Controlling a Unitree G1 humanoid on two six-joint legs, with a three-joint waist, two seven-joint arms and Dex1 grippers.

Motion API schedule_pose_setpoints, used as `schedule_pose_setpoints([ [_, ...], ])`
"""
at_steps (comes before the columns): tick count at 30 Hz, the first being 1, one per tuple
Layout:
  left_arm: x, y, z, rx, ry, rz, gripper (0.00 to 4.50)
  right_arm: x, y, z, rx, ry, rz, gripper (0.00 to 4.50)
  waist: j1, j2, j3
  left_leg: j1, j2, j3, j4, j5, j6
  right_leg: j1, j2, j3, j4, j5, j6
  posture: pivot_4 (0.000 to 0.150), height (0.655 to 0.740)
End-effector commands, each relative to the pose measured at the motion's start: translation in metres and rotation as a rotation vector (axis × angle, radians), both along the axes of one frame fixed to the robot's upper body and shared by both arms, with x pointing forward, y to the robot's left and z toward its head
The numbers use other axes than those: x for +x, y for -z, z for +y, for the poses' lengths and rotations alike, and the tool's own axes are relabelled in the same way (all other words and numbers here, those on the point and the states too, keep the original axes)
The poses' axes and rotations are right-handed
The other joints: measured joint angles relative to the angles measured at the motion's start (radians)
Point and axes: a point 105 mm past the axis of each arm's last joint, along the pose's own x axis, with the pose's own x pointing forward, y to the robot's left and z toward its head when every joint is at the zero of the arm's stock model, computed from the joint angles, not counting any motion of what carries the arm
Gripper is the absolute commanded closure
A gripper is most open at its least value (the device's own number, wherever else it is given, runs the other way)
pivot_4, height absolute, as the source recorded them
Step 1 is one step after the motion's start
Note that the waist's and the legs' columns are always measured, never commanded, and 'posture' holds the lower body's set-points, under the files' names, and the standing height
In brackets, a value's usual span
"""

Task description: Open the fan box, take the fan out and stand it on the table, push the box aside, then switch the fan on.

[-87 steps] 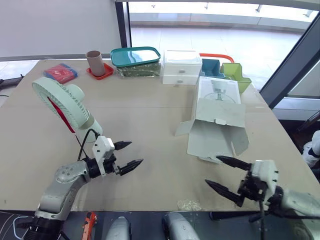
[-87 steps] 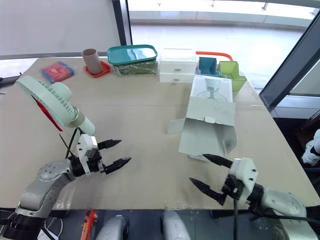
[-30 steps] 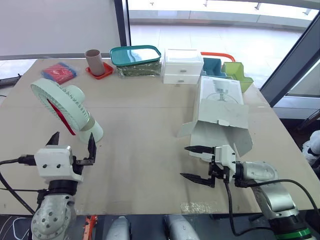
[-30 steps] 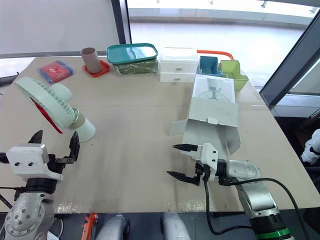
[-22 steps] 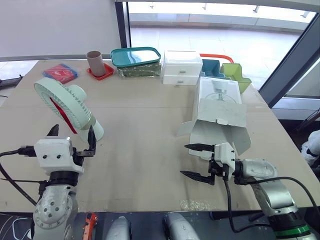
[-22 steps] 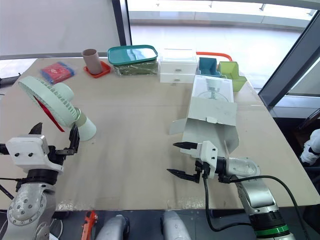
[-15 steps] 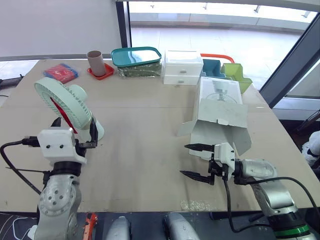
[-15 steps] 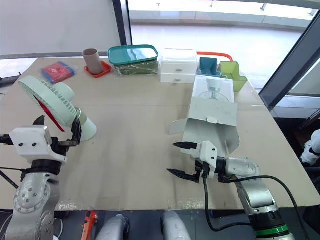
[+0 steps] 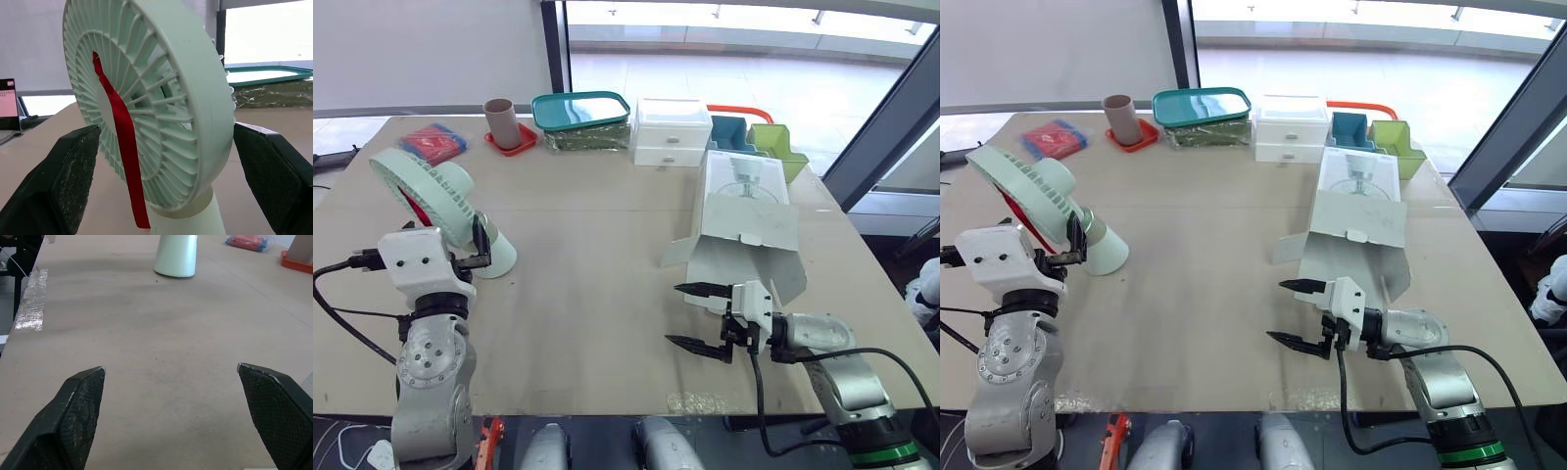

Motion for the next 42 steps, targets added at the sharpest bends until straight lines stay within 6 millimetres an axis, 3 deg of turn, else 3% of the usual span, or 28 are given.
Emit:
schedule_pose_setpoints([
  [1,-0.001,-0.003,0.000,0.021,0.004,-0.008,0.00,0.001,-0.004,0.001,0.002,-0.010,-0.022,0.06,0.000,0.000,0.000,0.000,0.000,0.000,0.000,0.000,0.000,0.000,0.000,0.000,0.000,0.000,0.000,0.150,0.7400],
  [5,0.000,0.000,0.000,0.012,0.006,0.002,0.00,0.001,-0.004,0.001,0.001,-0.010,-0.022,0.06,0.000,0.000,0.000,0.000,0.000,0.000,0.000,0.000,0.000,0.000,0.000,0.000,0.000,0.000,0.000,0.150,0.7400],
  [15,-0.002,-0.002,0.020,0.011,-0.064,-0.002,0.00,-0.001,-0.001,0.003,0.003,-0.016,-0.018,0.06,0.001,0.000,0.000,0.000,0.000,0.000,0.000,0.000,0.000,0.000,0.000,0.000,0.000,0.000,0.000,0.150,0.7400],
  [35,0.007,0.000,0.014,-0.062,0.021,-0.011,0.00,0.001,0.001,0.005,-0.008,-0.030,-0.031,0.06,0.001,0.000,0.000,0.000,0.000,0.000,0.000,0.000,0.000,0.000,0.000,0.000,0.000,0.000,0.000,0.150,0.7400],
  [38,0.008,-0.002,0.011,-0.072,0.038,-0.026,0.61,0.000,0.002,0.006,-0.017,-0.036,-0.031,0.00,0.001,0.000,0.000,0.000,0.000,-0.001,0.000,0.000,0.000,0.000,0.000,0.000,0.000,0.000,0.000,0.150,0.7400],
  [40,0.008,-0.003,0.011,-0.079,0.037,-0.030,1.47,0.000,0.002,0.005,-0.017,-0.034,-0.030,0.00,0.001,0.000,0.000,0.000,0.000,0.000,0.000,0.000,0.000,0.000,0.000,0.000,0.000,0.000,0.000,0.150,0.7400],
  [42,0.007,-0.003,0.012,-0.082,0.033,-0.030,2.01,0.000,0.003,0.005,-0.019,-0.036,-0.029,0.00,0.001,0.000,0.000,0.000,0.000,-0.001,0.000,0.000,0.000,0.000,0.000,0.000,0.000,0.000,0.000,0.150,0.7400],
])
